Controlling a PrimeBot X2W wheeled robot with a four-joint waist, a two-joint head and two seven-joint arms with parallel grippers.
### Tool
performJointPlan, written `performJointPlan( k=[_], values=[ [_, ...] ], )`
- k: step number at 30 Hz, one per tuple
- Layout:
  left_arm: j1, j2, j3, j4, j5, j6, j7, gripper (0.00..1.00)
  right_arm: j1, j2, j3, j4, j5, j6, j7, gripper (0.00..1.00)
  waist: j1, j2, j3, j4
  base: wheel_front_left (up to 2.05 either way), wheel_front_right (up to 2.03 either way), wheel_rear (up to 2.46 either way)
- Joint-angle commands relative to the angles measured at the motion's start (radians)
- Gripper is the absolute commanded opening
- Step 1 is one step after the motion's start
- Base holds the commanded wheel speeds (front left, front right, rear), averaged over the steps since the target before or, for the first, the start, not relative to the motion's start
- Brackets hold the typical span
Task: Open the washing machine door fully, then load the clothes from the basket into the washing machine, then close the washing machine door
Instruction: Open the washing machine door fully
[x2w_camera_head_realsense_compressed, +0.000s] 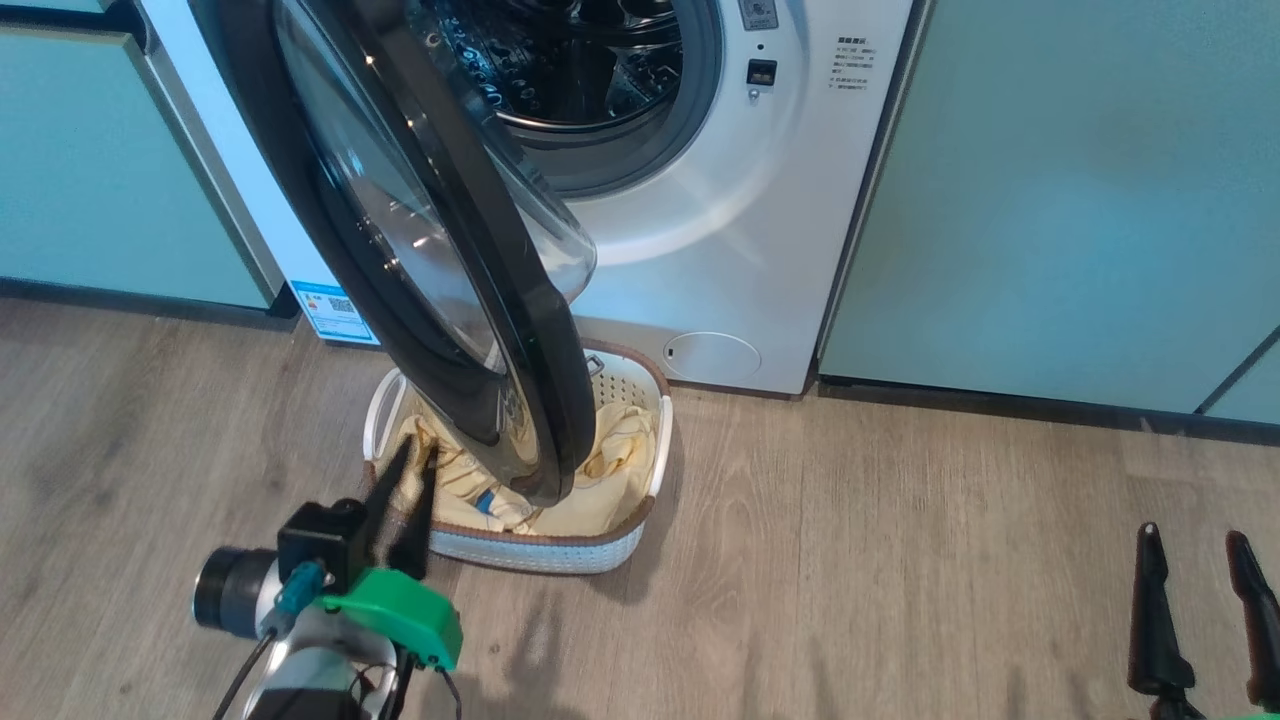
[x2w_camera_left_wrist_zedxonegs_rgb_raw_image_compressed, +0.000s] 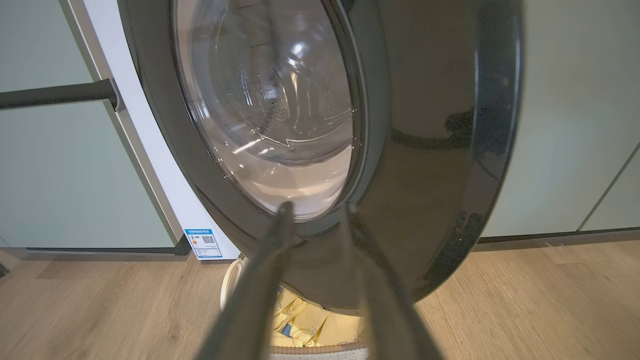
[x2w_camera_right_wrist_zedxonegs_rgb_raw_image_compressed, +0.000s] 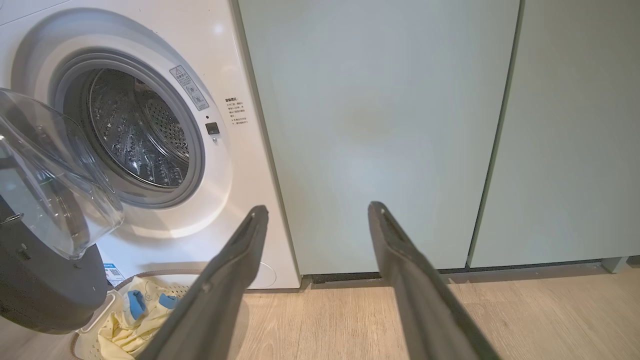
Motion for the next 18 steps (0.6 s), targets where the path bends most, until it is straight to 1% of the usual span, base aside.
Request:
performJointPlan(
  k=[1, 8, 13, 18],
  values=[
    [-0.036, 0.015, 0.034, -0.027, 0.002, 0.006, -0.005, 0.00, -0.018, -0.014, 0.021, -0.037, -0.007, -0.003, -0.006, 1.00, 0.0001, -0.0001, 0.001, 0.000, 0.00, 0.00, 0.00],
    [-0.050, 0.017, 0.044, -0.038, 0.000, 0.008, -0.005, 0.00, -0.020, -0.014, 0.018, -0.034, -0.007, -0.003, -0.006, 1.00, 0.0001, -0.0001, 0.005, 0.000, 0.00, 0.00, 0.00],
    [-0.083, 0.023, 0.067, -0.098, 0.009, 0.035, -0.005, 0.00, -0.022, -0.014, 0.012, -0.032, -0.005, -0.003, -0.006, 1.00, 0.0001, -0.0001, 0.006, 0.003, 0.00, 0.00, 0.00],
    [-0.149, 0.038, 0.094, -0.228, 0.035, 0.076, -0.005, 0.00, -0.027, -0.014, 0.006, -0.033, -0.005, -0.003, -0.006, 1.00, 0.0001, -0.0001, 0.010, 0.007, 0.00, 0.00, 0.00]
  ],
)
